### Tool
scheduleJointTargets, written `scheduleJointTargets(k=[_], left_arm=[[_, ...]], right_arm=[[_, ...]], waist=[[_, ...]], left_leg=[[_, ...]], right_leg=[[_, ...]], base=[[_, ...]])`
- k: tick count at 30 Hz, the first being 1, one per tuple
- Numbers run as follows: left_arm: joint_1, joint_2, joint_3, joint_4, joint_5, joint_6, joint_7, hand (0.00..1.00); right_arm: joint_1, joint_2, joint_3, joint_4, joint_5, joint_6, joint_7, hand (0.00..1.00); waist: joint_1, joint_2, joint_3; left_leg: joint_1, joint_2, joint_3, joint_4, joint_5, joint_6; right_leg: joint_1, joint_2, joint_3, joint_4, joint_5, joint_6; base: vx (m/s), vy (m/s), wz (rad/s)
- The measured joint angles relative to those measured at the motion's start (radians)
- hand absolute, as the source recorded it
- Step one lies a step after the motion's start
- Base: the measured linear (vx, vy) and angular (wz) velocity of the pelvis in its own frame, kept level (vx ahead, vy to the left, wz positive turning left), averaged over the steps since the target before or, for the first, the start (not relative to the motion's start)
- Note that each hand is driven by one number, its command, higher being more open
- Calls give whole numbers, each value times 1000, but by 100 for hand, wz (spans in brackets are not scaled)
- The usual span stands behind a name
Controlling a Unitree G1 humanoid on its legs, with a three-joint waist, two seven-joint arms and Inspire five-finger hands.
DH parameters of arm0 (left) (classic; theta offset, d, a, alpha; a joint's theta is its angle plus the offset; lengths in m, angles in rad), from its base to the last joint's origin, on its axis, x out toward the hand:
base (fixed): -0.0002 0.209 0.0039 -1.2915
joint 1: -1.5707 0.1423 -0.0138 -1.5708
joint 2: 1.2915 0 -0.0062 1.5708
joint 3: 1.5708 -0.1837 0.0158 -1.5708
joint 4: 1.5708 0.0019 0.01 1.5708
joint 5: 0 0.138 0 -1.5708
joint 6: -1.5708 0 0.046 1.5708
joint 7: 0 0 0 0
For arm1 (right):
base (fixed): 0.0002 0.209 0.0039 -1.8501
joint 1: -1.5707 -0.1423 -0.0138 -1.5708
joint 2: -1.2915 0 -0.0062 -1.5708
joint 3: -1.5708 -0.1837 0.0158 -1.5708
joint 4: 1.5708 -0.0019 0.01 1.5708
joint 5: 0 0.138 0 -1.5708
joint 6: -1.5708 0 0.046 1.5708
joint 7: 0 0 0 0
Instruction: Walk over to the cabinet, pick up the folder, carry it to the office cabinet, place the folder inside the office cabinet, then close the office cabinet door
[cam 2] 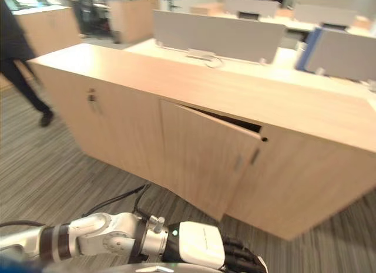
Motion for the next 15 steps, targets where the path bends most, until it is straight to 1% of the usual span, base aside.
scheduleJointTargets(k=[1,2,3,4,5,6,7,8,10,12,14,15], left_arm=[[-4,-3,1,1,1,0,0,100],[-8,-7,2,6,1,-3,-1,100],[-8,-11,5,14,1,-9,-1,100],[-1,-26,16,30,0,-15,-2,100],[18,-53,32,48,0,-19,-2,100],[25,-70,34,58,0,-20,-2,100],[41,-97,49,74,1,-21,-4,100],[66,-115,60,93,1,-24,-7,100],[102,-143,91,143,-9,-36,-7,100],[142,-184,121,205,-30,-45,-10,100],[219,-224,199,289,-63,-61,-26,100],[246,-237,228,315,-74,-59,-30,100]], right_arm=[[-17,-7,-3,29,-6,3,0,100],[-34,-16,-3,60,-22,6,0,100],[-40,-20,-1,74,-31,6,0,100],[-49,-27,1,84,-40,6,1,100],[-49,-35,4,84,-41,6,2,100],[-49,-45,5,85,-40,6,3,100],[-50,-60,16,89,-39,6,5,100],[-51,-67,50,90,-37,4,3,100],[-54,-67,85,90,-34,4,-2,100],[-58,-60,90,93,-21,4,-6,100],[-61,-56,91,100,12,5,-14,100],[-62,-53,94,100,15,5,-18,100]], waist=[[-10,3,0],[-16,6,0],[-15,5,0],[-14,7,-1],[-13,31,-4],[-13,42,-2],[-14,65,-7],[-16,75,-14],[-21,73,-14],[-30,67,-13],[-40,51,-8],[-43,47,-6]], left_leg=[[-5,0,8,3,0,0],[-11,2,28,7,1,1],[-16,2,40,12,1,2],[-20,2,60,15,3,-1],[-28,6,72,15,9,-10],[-29,12,73,15,12,-14],[-29,26,72,16,21,-27],[-23,39,71,17,26,-36],[-16,56,70,14,33,-50],[-15,67,70,6,36,-66],[-11,76,78,-5,48,-85],[-10,79,80,-6,50,-89]], right_leg=[[34,-12,-16,-5,1,1],[62,-14,-36,-35,-6,19],[63,-8,-45,-60,-10,37],[65,16,-64,-116,-19,59],[65,55,-50,-196,-2,110],[65,75,-38,-229,13,125],[62,116,-4,-294,42,116],[58,153,36,-347,65,109],[56,197,88,-412,89,95],[47,232,124,-454,106,84],[43,262,157,-487,117,72],[42,268,164,-493,119,70]], base=[[11,17,-37],[-8,-2,-43],[-29,-36,-58],[-40,-63,-73],[-34,-69,-74],[-27,-70,-87],[-13,-78,-103],[-9,-87,-119],[-5,-107,-97],[-5,-108,-67],[-7,-103,-51],[-3,-109,-35]])
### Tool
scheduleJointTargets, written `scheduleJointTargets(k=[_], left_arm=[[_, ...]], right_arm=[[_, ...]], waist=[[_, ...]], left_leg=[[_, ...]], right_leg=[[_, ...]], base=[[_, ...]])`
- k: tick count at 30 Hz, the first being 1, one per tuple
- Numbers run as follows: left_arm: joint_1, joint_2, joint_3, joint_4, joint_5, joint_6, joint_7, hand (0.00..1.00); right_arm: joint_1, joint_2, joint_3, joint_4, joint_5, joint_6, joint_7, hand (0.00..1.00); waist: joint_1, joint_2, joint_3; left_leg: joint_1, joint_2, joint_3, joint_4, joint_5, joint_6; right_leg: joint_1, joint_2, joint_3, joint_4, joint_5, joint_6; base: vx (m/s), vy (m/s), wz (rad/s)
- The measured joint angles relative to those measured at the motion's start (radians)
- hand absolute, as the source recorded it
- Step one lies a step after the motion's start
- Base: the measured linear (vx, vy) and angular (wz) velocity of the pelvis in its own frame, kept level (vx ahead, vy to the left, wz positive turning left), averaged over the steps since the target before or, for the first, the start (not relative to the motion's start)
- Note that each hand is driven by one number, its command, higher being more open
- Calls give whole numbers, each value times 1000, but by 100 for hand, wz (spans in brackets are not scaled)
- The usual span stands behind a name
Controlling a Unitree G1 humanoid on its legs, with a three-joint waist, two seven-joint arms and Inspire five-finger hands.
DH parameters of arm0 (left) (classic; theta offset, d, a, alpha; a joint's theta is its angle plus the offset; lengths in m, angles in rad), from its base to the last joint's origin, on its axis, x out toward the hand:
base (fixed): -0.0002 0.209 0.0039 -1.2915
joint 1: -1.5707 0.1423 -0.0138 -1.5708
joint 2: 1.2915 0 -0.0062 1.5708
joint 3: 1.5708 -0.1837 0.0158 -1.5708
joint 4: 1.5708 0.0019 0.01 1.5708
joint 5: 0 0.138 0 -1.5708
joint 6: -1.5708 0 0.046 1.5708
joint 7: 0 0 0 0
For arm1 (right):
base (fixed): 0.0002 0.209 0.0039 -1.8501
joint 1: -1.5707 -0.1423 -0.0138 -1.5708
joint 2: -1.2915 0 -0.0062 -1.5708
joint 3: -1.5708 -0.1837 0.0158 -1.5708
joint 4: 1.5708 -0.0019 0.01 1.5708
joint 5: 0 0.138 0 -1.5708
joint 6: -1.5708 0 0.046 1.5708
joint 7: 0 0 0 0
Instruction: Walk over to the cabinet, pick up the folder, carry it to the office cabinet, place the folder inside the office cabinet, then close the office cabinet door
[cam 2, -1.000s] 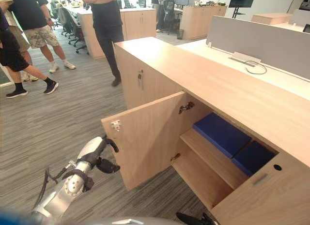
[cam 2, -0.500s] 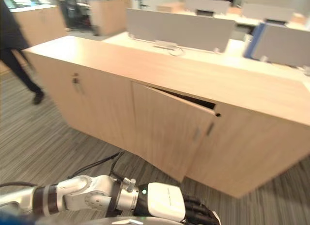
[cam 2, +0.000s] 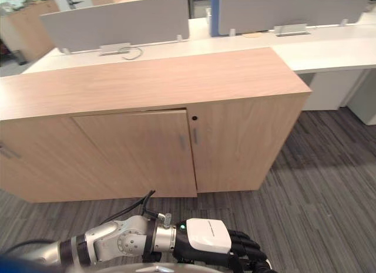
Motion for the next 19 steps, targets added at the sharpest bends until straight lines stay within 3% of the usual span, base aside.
scheduleJointTargets(k=[3,6,8,9,10,11,13,14,15,16,17,19], left_arm=[[174,-63,152,135,-83,34,-1,100],[280,-207,339,384,-90,145,36,100],[299,-258,522,567,-116,223,81,100],[312,-270,609,622,-136,259,107,100],[330,-290,719,668,-172,302,144,100],[336,-308,776,693,-192,317,162,100],[340,-381,940,762,-269,356,207,100],[348,-409,990,779,-304,363,226,100],[356,-426,1019,785,-332,365,240,100],[368,-461,1073,806,-380,365,262,100],[383,-499,1149,849,-421,366,285,100],[386,-527,1205,878,-456,366,302,100]], right_arm=[[-9,9,34,1,28,4,-6,100],[-18,21,36,2,45,16,-9,100],[-27,30,66,2,71,25,-12,100],[-27,33,67,1,79,25,-12,100],[-29,32,65,1,107,27,-14,100],[-34,28,62,1,109,29,-17,100],[-42,-11,51,3,118,36,-34,100],[-42,-23,48,4,128,36,-38,100],[-42,-25,42,4,139,36,-41,100],[-39,-24,24,4,144,36,-47,100],[-27,-8,7,-1,144,35,-52,100],[-22,-2,-9,-6,144,36,-42,100]], waist=[[-15,-25,13],[-3,-50,16],[24,-79,34],[34,-85,40],[46,-88,51],[56,-81,61],[96,-38,102],[100,-28,108],[103,-21,109],[112,-3,107],[118,1,100],[118,-7,93]], left_leg=[[19,15,19,-1,6,-16],[19,36,43,20,3,-32],[0,102,45,146,-31,-45],[-27,147,12,242,-55,-24],[-73,190,-89,364,-79,-4],[-98,192,-191,397,-101,-9],[-161,71,-619,381,-162,-71],[-180,15,-750,339,-169,-84],[-188,-13,-817,303,-167,-86],[-192,-38,-900,226,-95,-93],[-144,-59,-897,175,-38,-34],[-125,-76,-887,139,-27,-18]], right_leg=[[16,30,28,-27,7,-8],[14,52,55,-48,9,-14],[9,74,93,-51,-3,-30],[6,89,114,-52,-6,-36],[6,104,142,-45,-12,-53],[8,109,157,-41,-17,-59],[14,104,226,-24,-22,-65],[15,93,241,-18,-21,-61],[17,87,251,-14,-21,-53],[24,86,269,-6,-18,-30],[55,82,282,-23,-5,-5],[59,63,285,-29,0,7]], base=[[-1,-119,-29],[14,-98,-26],[40,-116,-55],[94,-171,-71],[98,-154,-63],[96,-102,-79],[47,50,-82],[16,134,-55],[25,143,-45],[106,172,-40],[99,140,-29],[82,101,-5]])
